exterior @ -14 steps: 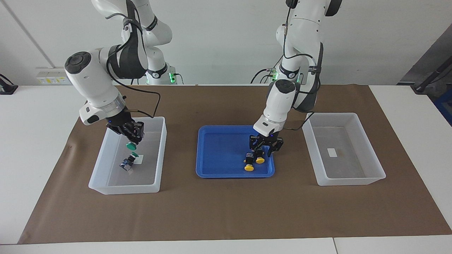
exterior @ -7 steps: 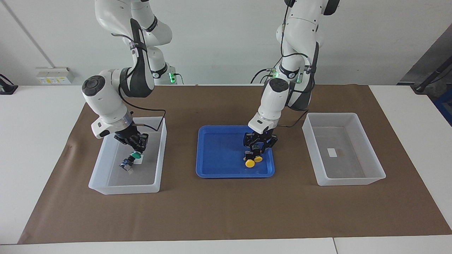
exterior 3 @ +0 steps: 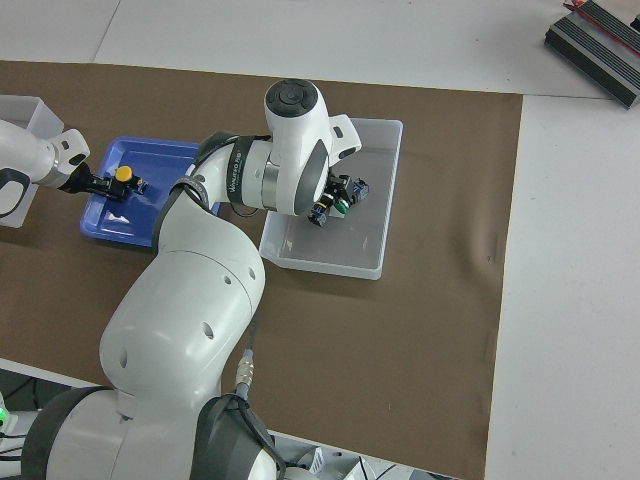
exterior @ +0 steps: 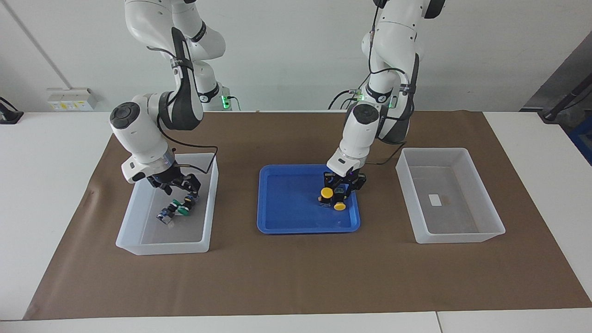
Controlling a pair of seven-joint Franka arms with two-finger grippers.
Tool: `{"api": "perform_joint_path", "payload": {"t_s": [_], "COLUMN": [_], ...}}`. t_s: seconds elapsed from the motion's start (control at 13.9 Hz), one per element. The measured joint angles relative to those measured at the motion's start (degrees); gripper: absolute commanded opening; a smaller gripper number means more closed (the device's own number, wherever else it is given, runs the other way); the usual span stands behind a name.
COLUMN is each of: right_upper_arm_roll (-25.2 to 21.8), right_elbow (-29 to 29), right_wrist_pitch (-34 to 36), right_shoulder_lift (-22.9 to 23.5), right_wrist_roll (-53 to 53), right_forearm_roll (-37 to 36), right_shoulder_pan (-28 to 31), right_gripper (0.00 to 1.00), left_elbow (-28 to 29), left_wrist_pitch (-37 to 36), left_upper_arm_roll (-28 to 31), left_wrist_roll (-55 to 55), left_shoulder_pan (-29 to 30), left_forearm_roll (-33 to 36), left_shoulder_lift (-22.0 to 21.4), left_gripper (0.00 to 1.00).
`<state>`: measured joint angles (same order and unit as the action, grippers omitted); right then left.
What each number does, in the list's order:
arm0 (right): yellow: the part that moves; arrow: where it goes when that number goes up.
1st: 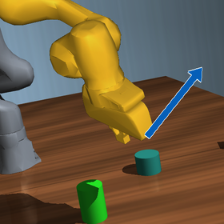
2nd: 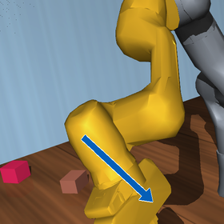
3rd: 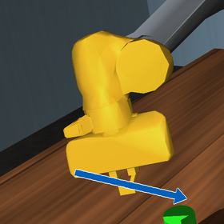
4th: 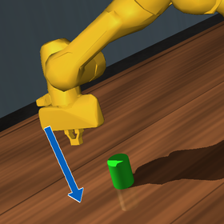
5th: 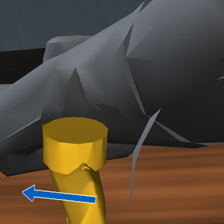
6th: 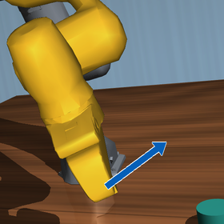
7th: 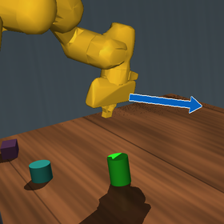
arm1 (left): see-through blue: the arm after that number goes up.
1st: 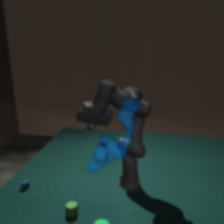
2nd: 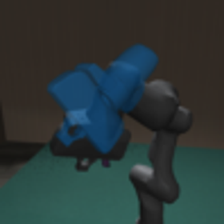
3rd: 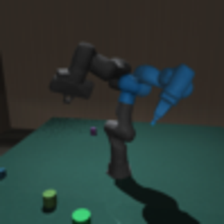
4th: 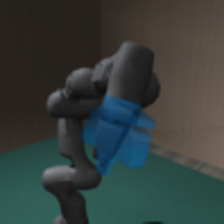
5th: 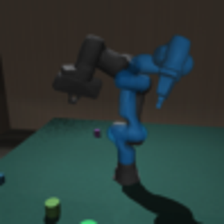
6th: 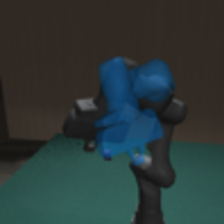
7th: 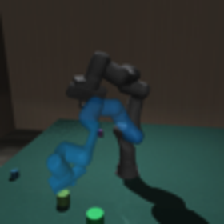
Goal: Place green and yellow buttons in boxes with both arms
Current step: 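Grasp the yellow button with the left gripper while the right gripper withdraws, then carry the yellow button into the bin nearest the left gripper and release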
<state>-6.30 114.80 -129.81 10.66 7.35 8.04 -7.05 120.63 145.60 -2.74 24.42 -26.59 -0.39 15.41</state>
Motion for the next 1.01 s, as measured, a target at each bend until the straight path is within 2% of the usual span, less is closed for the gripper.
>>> {"api": "perform_joint_path", "payload": {"t_s": [0.07, 0.22, 0.36, 0.58, 0.72, 0.86, 1.01], "right_upper_arm_roll": [0.0, -0.01, -0.05, -0.22, -0.3, -0.48, -0.65], "right_elbow": [-1.2, -3.46, -6.28, -13.47, -17.62, -19.95, -22.14], "right_wrist_pitch": [0.09, 1.12, 5.48, 18.71, 27.39, 33.86, 39.64], "right_shoulder_lift": [-0.55, -2.57, -4.99, -7.91, -9.95, -12.1, -13.72], "right_wrist_roll": [0.0, 0.0, 0.0, 0.0, 0.0, 0.0, 0.0], "right_forearm_roll": [-0.11, -1.67, -5.93, -7.55, -7.81, -7.88, -7.88], "right_shoulder_pan": [-0.04, -0.05, -0.02, 0.07, 0.69, 1.64, 2.59], "right_gripper": [1.0, 1.0, 1.0, 1.0, 1.0, 1.0, 1.0], "left_elbow": [0.08, 0.2, 0.23, -0.1, -0.68, -1.76, -3.09], "left_wrist_pitch": [-0.82, -1.52, -1.54, -3.55, -8.55, -11.61, -11.14], "left_upper_arm_roll": [0.06, 0.45, 0.78, 1.01, 1.28, 1.5, 1.7], "left_wrist_roll": [0.01, 0.01, 0.0, 0.0, 0.01, -0.06, -2.28], "left_shoulder_pan": [-0.03, -0.02, -0.01, 0.09, 0.91, 3.85, 9.03], "left_forearm_roll": [0.0, 0.02, 0.02, 0.02, 0.02, 2.0, 5.58], "left_shoulder_lift": [-0.47, -1.05, -1.26, -3.57, -8.15, -12.17, -13.19], "left_gripper": [0.0, 0.0, 0.0, 0.0, 0.0, 0.0, 0.0]}}
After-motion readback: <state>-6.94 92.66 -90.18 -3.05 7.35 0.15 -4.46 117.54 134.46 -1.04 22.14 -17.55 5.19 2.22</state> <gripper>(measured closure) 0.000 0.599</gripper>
